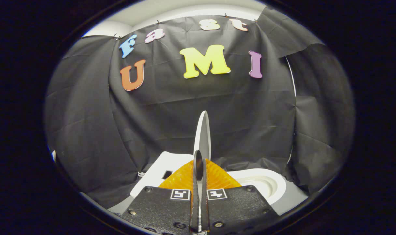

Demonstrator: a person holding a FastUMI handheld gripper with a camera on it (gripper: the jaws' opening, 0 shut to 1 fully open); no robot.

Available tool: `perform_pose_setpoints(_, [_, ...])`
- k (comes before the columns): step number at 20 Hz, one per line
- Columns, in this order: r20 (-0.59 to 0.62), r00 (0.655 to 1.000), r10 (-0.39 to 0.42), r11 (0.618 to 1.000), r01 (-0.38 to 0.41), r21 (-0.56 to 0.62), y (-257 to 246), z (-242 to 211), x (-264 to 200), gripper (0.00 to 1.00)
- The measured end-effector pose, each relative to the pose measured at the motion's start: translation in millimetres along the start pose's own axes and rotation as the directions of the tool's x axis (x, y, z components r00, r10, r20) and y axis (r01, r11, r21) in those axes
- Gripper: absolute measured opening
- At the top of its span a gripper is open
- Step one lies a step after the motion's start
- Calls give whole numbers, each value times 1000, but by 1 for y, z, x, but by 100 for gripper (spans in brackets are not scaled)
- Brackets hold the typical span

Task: Open the toilet lid.

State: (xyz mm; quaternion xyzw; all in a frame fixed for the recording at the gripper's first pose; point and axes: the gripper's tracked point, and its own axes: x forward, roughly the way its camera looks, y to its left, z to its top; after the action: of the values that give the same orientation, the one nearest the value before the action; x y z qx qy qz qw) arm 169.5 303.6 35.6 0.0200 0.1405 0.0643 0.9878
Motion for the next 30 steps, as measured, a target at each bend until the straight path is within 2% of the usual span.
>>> perform_pose_setpoints(12, [-6,999,37,985,-38,-166,91,-22,16,6])
perform_pose_setpoints(19, [-12,1000,1,963,-4,-271,119,-32,24,6])
perform_pose_setpoints(25, [17,999,-49,917,51,-396,118,-31,27,6])
perform_pose_setpoints(27, [3,1000,-17,930,17,-367,117,-31,27,8])
perform_pose_setpoints(28, [7,1000,15,941,-12,-337,118,-29,24,13])
perform_pose_setpoints(29, [50,998,49,944,-30,-329,121,-17,17,15])
perform_pose_setpoints(30, [101,993,59,939,-21,-342,119,-2,9,30])
